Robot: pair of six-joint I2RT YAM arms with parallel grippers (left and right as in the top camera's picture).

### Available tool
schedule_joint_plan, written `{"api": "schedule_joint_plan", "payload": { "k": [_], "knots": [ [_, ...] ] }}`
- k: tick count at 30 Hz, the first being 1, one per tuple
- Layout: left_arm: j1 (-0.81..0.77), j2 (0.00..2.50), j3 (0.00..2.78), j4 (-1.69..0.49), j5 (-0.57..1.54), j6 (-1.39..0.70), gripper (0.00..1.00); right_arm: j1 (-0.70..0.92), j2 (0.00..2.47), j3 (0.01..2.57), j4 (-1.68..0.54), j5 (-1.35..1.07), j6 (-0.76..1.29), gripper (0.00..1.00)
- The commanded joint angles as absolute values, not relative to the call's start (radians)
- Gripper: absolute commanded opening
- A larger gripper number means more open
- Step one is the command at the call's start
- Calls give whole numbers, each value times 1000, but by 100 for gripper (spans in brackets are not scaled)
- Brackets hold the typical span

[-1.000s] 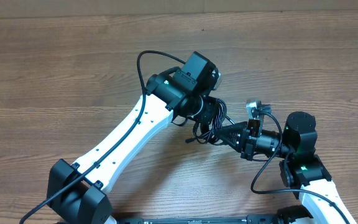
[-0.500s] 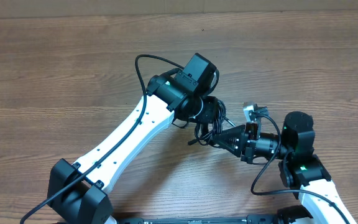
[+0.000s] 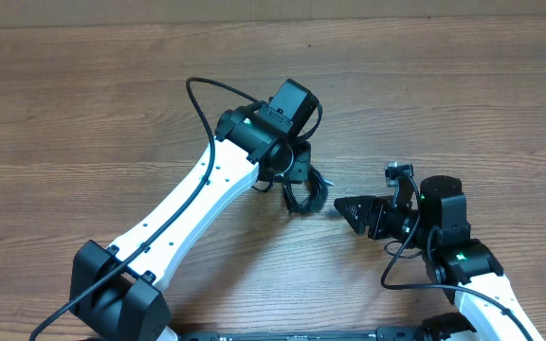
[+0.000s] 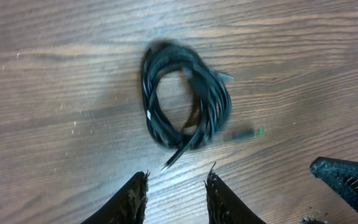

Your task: Untangle cables

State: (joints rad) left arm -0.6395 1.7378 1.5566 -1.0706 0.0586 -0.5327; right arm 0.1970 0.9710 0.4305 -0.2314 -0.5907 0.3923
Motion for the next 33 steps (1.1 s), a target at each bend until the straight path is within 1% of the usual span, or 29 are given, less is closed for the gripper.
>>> {"api": "schedule_joint_plan", "payload": {
  "k": [1, 2, 3, 5, 7, 10, 12, 14, 15, 16, 17, 18, 19, 20, 25, 27, 29, 30, 31, 33],
  "knots": [
    [-640, 1744, 1571, -1103, 20, -655, 39, 199, 961, 447, -283, -554, 396, 67],
    [-640, 1745, 1571, -1104, 9, -675, 48, 199, 961, 447, -295, -554, 396, 69],
    [-640, 1747, 1571, -1094, -11, -685, 59, 199, 961, 447, -311, -554, 396, 77],
    [-640, 1755, 1571, -1063, -56, -651, 62, 199, 961, 447, -323, -555, 396, 82],
    [-640, 1768, 1571, -1030, -109, -545, 70, 199, 961, 447, -328, -558, 396, 85],
    [-638, 1806, 1571, -976, -146, -352, 73, 199, 961, 447, -329, -580, 396, 87],
    [-633, 1844, 1571, -949, -145, -298, 74, 199, 961, 447, -330, -585, 396, 89],
    [-627, 1897, 1571, -931, -146, -290, 75, 199, 961, 447, -336, -585, 396, 90],
    [-625, 1925, 1571, -926, -146, -289, 72, 199, 961, 447, -339, -585, 396, 91],
    [-622, 1948, 1571, -922, -145, -282, 65, 199, 961, 447, -342, -585, 396, 91],
    [-617, 1976, 1571, -921, -145, -280, 57, 199, 961, 447, -348, -585, 396, 91],
    [-613, 2000, 1571, -920, -144, -282, 47, 199, 961, 447, -353, -585, 396, 91],
    [-609, 2019, 1571, -919, -133, -285, 40, 199, 961, 447, -355, -585, 396, 91],
    [-607, 2036, 1571, -918, -117, -286, 38, 199, 961, 447, -357, -585, 396, 92],
    [-599, 2110, 1571, -884, -28, -308, 41, 199, 961, 447, -358, -584, 396, 95],
    [-599, 2140, 1571, -868, -22, -353, 41, 199, 961, 447, -358, -585, 396, 95],
    [-599, 2164, 1571, -862, -21, -383, 35, 199, 961, 447, -358, -585, 396, 95],
    [-599, 2180, 1571, -862, -17, -398, 25, 199, 961, 447, -358, -585, 396, 95],
    [-599, 2184, 1571, -863, -8, -397, 19, 199, 961, 447, -358, -585, 396, 95],
    [-599, 2186, 1571, -866, 1, -397, 11, 199, 961, 447, -357, -603, 396, 95]
  ]
}}
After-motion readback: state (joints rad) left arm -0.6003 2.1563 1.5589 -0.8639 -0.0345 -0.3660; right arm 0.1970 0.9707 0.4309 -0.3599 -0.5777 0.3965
